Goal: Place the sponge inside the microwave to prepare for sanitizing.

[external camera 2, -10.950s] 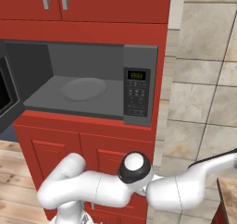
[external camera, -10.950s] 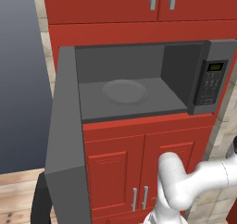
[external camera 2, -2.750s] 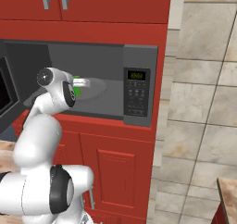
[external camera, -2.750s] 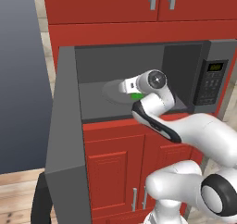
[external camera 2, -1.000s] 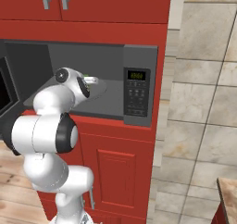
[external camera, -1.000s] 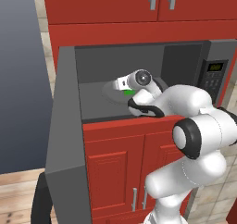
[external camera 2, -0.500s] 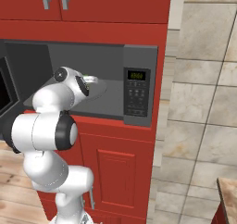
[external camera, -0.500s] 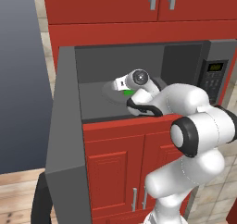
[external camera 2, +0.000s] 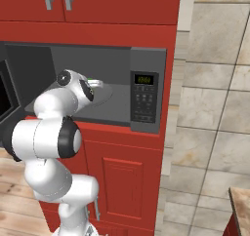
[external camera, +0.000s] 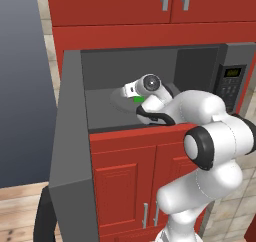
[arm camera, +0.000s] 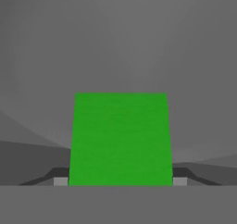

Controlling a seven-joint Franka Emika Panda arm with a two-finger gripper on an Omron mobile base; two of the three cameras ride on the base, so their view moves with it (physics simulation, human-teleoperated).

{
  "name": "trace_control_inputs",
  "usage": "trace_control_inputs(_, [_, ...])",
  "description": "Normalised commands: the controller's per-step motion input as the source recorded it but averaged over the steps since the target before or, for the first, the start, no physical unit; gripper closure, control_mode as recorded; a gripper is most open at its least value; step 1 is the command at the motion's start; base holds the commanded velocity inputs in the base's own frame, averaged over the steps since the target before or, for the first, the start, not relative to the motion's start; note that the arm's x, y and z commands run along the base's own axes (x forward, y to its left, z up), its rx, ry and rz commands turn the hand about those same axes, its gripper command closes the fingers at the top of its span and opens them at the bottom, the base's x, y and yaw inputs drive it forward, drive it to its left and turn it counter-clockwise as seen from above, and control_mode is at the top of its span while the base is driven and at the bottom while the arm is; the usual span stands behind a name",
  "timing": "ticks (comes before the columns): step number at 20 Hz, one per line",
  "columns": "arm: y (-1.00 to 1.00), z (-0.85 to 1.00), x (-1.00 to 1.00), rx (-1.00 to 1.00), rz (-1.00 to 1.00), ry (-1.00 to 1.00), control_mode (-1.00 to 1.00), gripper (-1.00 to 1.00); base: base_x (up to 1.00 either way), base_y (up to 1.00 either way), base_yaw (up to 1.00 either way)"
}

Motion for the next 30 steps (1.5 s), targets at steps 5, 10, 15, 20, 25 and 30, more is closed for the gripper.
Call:
trace_control_inputs(5, [0.0,-0.19,0.0,0.02,0.0,0.0,-1.0,-1.0,0.0,0.0,0.0])
trace_control_inputs(10, [0.0,-0.04,0.0,0.0,0.0,0.0,-1.0,-1.0,0.0,0.0,0.0])
trace_control_inputs(15, [0.0,0.0,0.0,0.0,0.0,0.0,-1.0,-1.0,0.0,0.0,0.0])
trace_control_inputs(20, [0.0,0.0,0.0,0.0,0.0,0.01,-1.0,-1.0,0.0,0.0,0.0])
trace_control_inputs(25, [0.0,0.0,-0.03,0.0,0.0,0.02,-1.0,-1.0,0.0,0.0,0.0])
trace_control_inputs(30, [0.0,0.03,-0.38,0.0,0.0,-0.02,-1.0,-1.0,0.0,0.0,0.0])
